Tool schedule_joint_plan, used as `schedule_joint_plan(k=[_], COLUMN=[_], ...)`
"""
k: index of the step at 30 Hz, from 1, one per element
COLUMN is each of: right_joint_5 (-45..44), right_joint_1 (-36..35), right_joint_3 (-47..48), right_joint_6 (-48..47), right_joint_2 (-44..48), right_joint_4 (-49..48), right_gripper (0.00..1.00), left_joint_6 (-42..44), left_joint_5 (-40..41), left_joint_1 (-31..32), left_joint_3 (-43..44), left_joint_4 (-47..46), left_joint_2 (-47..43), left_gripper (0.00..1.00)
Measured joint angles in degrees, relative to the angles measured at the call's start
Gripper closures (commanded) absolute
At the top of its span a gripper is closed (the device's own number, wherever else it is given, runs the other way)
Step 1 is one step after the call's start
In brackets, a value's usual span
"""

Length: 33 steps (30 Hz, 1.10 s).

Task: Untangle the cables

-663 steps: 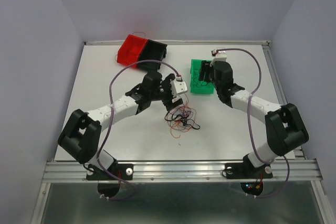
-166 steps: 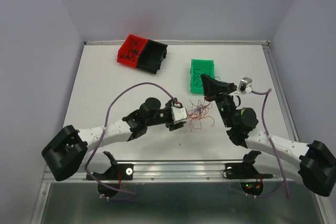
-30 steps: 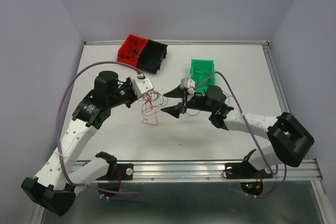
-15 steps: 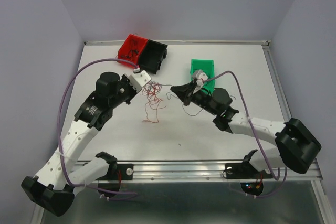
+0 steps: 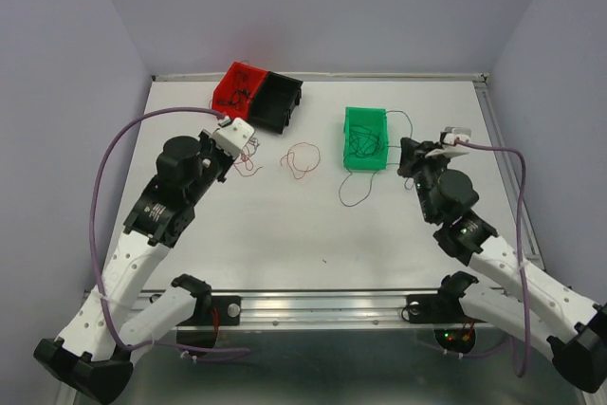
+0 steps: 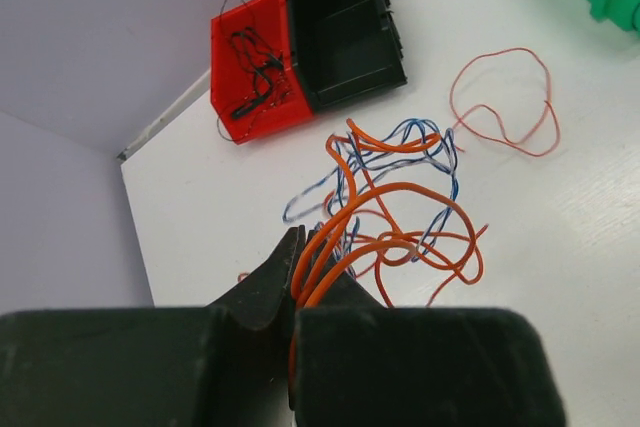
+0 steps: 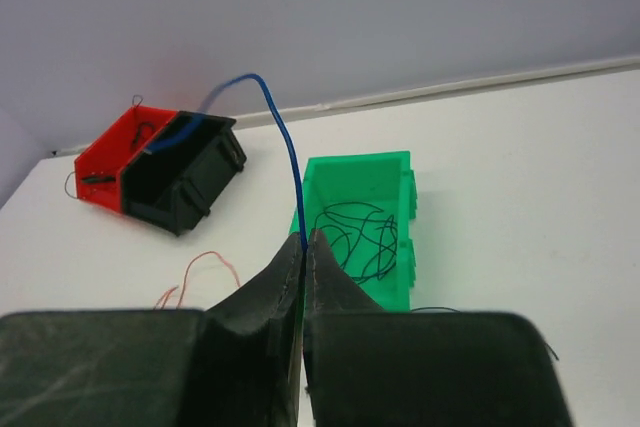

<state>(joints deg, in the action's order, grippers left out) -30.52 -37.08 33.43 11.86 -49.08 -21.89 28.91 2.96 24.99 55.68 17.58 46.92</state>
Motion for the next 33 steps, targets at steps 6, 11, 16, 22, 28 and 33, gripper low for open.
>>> schedule_joint_plan(k=[6,11,16,22,28,33], right_joint_5=[9.11,26.91,41.22,56.87,63.87,63.73], right_joint_1=[0.26,0.26,0.26,0.22,-1.66,-3.76], right_joint_3=[0.79,1.55,1.55,1.53,1.55,1.86], right_joint_6=[-1.16,-3.39,-3.34,0.7,3.52,5.03], right_joint_2=[5.18,-2.01,-7.69,-13.49,-19.08,-23.04], right_joint_4=[10.1,12.26,5.55,-10.23,-19.02,-21.31], right_gripper=[0.16,0.16,0.19,0.22,0.2,0.2], left_joint_6=[2.08,3.74,4.5,3.76,2.97,2.58], left_joint_5=[-7.98,-17.46,-25.24,-30.34,-31.01,-31.01], left_joint_1=[-0.07,-0.07,0.0,0.15,0.46,0.81], left_joint_3=[-0.5,-0.5,-0.5,-2.43,-3.41,-3.5], left_joint_4=[0.33,1.99,2.54,-0.04,-1.11,-1.75], left_joint_2=[-0.07,-0.04,0.11,0.55,2.99,3.08], left_gripper=[1.0,1.0,1.0,1.0,1.0,1.0])
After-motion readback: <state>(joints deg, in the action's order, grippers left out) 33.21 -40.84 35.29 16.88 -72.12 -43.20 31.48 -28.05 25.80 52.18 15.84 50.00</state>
